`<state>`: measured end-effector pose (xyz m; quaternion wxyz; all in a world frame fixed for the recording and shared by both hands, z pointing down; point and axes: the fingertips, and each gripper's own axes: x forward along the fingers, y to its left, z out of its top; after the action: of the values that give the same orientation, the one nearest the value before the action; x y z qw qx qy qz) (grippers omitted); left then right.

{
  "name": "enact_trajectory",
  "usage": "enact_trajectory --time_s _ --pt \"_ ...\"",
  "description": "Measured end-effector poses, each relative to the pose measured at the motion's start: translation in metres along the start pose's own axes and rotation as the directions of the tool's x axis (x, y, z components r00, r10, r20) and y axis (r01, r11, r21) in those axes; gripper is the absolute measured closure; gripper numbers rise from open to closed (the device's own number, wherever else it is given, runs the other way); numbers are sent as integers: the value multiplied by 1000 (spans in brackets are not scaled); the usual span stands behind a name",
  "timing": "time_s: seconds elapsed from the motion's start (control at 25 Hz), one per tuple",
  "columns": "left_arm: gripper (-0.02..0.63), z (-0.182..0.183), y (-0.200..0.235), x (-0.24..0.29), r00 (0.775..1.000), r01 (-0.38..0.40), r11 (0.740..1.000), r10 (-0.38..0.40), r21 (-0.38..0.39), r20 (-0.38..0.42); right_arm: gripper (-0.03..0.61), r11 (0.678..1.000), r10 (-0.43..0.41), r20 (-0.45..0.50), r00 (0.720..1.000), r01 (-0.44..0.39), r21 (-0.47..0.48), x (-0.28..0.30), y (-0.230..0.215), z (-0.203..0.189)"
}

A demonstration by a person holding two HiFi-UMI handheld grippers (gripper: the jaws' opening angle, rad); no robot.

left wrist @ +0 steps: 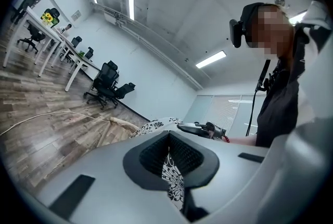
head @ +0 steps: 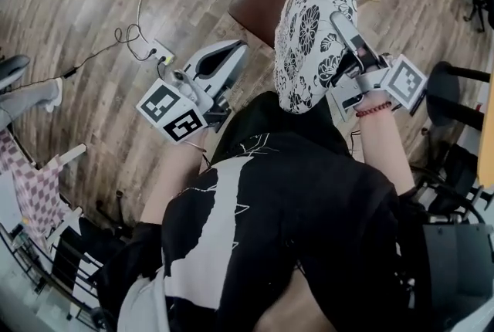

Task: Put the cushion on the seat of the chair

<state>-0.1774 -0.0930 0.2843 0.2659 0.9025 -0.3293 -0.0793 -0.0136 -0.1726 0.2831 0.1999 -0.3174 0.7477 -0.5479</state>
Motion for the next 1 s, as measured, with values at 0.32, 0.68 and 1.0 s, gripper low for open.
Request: enact_trajectory --time_s 0.32,0.68,1.0 --pt "603 3 43 17 997 -79 997 80 -19 24 552 999 7 -71 997 -4 37 70 -55 19" --pt "603 0 52 27 979 -187 980 191 -63 71 552 998 16 -141 990 -8 62 112 -85 26" --pt "603 5 65 63 952 -273 957 284 -102 113 552 998 -2 -261 965 18 60 145 -120 48"
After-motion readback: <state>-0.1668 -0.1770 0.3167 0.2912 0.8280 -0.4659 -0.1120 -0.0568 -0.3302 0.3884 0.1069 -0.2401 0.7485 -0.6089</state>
